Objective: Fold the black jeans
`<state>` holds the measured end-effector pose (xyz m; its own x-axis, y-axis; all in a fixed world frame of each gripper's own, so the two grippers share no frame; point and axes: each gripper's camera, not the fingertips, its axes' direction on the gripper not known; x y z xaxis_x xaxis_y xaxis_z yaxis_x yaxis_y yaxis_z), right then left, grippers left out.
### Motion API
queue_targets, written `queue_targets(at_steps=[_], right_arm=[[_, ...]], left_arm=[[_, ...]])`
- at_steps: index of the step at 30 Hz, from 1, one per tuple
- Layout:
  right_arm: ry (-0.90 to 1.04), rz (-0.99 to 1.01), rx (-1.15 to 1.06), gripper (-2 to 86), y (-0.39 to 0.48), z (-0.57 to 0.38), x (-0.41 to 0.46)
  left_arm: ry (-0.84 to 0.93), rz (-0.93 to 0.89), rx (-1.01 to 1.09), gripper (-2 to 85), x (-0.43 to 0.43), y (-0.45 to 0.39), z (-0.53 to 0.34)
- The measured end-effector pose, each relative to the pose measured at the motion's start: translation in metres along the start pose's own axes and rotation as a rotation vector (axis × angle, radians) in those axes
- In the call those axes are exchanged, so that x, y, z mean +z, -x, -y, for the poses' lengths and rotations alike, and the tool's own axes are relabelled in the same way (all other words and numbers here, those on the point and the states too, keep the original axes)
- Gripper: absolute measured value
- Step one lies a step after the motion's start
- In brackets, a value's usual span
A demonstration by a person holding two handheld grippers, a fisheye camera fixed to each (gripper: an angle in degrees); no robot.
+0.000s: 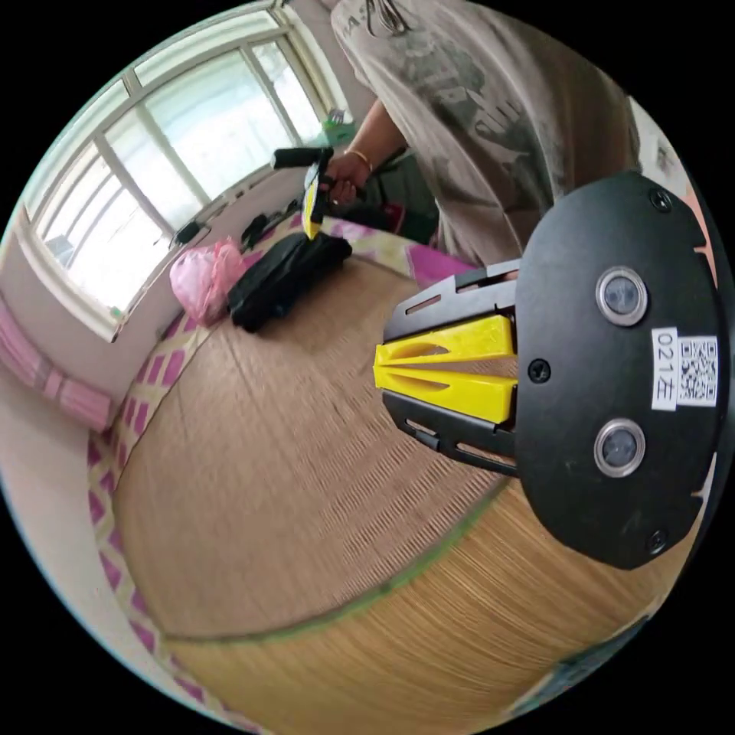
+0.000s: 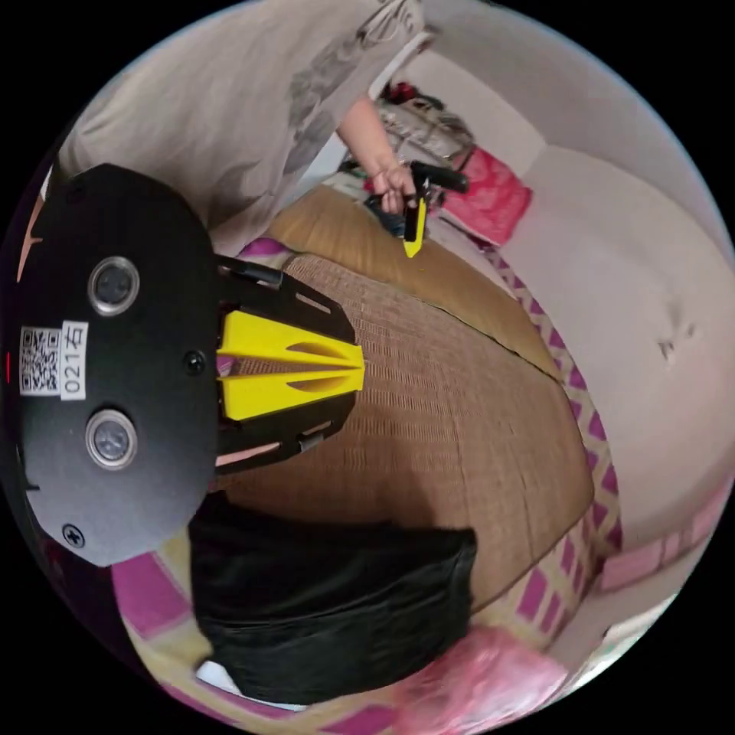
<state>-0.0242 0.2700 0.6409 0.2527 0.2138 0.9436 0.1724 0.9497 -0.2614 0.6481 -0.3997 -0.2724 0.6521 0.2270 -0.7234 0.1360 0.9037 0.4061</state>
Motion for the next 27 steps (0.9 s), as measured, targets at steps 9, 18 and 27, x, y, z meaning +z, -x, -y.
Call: queue_targets(at_steps=[9, 18, 27], right_arm=[[0.097, -0.164, -0.455, 3.5, 0.290, 0.197, -0.013], [0.020, -0.245, -0.798, 6.2, 0.580, 0.362, -0.032], [0.120, -0.168, -1.251, 9.7, 0.838, 0.540, 0.020]], left_arm=[[-0.149, 0.265, -0.303, -1.0, -0.139, 0.082, -0.318], [-0.179, 0.278, -0.558, -0.9, -0.209, 0.194, -0.617], [-0.249, 0.218, -0.767, -1.0, -0.206, 0.224, -0.849]])
